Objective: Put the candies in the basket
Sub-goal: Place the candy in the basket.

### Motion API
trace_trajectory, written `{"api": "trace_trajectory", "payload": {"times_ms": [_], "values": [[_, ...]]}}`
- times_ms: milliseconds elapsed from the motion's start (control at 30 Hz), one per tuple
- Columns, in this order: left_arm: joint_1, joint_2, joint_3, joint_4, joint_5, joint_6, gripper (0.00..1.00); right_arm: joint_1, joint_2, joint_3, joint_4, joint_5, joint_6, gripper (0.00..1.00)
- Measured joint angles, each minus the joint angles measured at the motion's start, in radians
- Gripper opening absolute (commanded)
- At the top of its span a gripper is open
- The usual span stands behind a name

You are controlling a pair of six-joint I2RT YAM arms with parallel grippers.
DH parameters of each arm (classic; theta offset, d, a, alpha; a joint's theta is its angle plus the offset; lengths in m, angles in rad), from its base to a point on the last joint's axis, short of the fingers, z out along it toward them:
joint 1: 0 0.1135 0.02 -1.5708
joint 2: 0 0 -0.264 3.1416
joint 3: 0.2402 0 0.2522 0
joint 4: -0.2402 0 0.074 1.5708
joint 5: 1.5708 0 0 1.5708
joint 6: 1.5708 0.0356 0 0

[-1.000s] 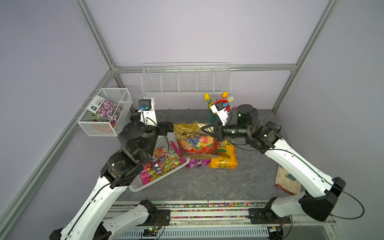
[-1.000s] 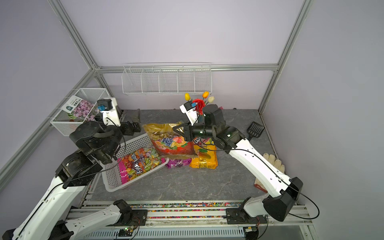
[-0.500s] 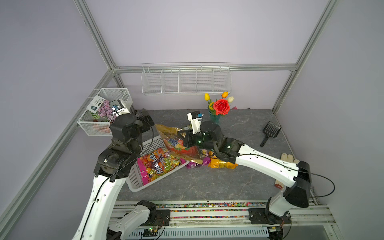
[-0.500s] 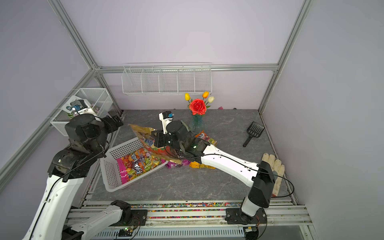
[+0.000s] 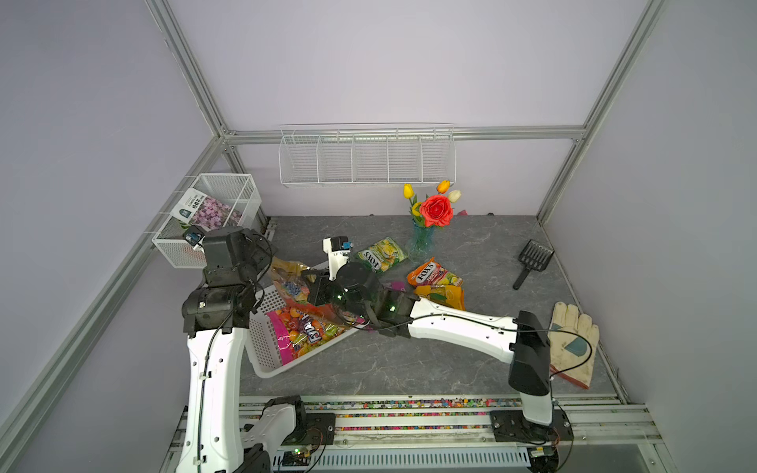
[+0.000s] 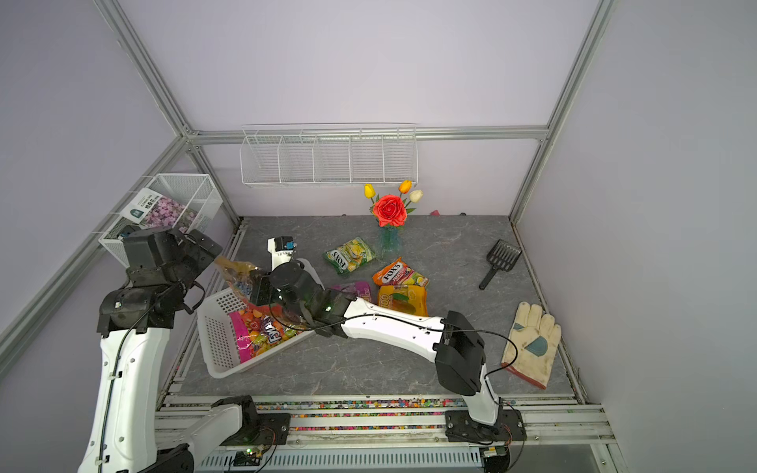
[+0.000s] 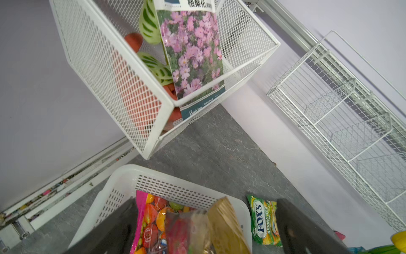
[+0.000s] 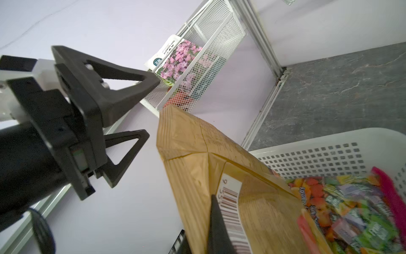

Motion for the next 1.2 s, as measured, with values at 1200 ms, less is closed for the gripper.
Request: {"api": "trace_trajectory", "payload": {"times_ms": [1200], "values": [[0.021,-0.058,-0.021,0.043,-0.222,0.133,1.00,0.100,0.325,0.492,-0.208,0.216,0.753,0.00]]}}
